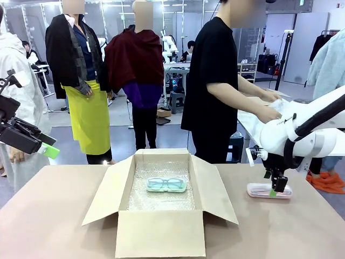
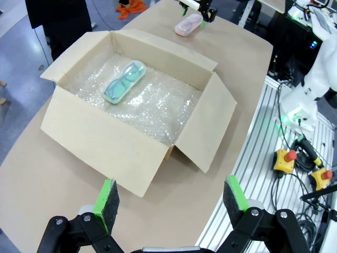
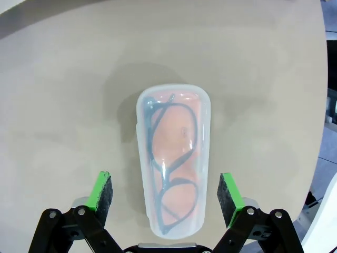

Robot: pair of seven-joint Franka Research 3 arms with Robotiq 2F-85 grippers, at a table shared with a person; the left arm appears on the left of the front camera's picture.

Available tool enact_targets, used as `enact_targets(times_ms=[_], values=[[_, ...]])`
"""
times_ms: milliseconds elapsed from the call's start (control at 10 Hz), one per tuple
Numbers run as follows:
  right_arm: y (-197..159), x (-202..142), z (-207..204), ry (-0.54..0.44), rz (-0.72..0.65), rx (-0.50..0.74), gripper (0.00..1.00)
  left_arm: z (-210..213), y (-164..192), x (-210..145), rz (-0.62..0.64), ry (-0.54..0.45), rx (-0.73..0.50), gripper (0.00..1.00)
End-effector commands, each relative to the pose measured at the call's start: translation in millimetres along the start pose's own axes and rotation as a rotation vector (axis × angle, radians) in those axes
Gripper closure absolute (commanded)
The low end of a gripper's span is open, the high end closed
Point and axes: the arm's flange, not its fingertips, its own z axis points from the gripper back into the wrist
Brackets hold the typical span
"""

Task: Pack the glasses set securely to prepare it for shipping.
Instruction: Put the Glasses case from the right side of the table into the Package Box.

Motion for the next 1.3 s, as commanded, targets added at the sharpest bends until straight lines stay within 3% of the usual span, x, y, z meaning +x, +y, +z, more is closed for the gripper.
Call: enact_targets(times_ms=[0,700,1000,1100,1200], values=[[-8,-3,-5,-0.009,0.028,0.004,0.0,2,-1,0,-0.011,-0.013,-0.021,0.0],[-20,0,-38,0.041,0.035,0.019,0.0,2,-1,0,-0.011,-0.013,-0.021,0.0],[-23,0,-39,0.05,0.021,0.014,0.25,2,-1,0,-0.011,-0.013,-0.021,0.0],[-23,1,-38,0.05,0.018,0.015,0.39,2,-1,0,-0.011,-0.013,-0.021,0.0],[-24,1,-37,0.053,0.013,0.013,0.45,2,-1,0,-0.011,-0.013,-0.021,0.0]])
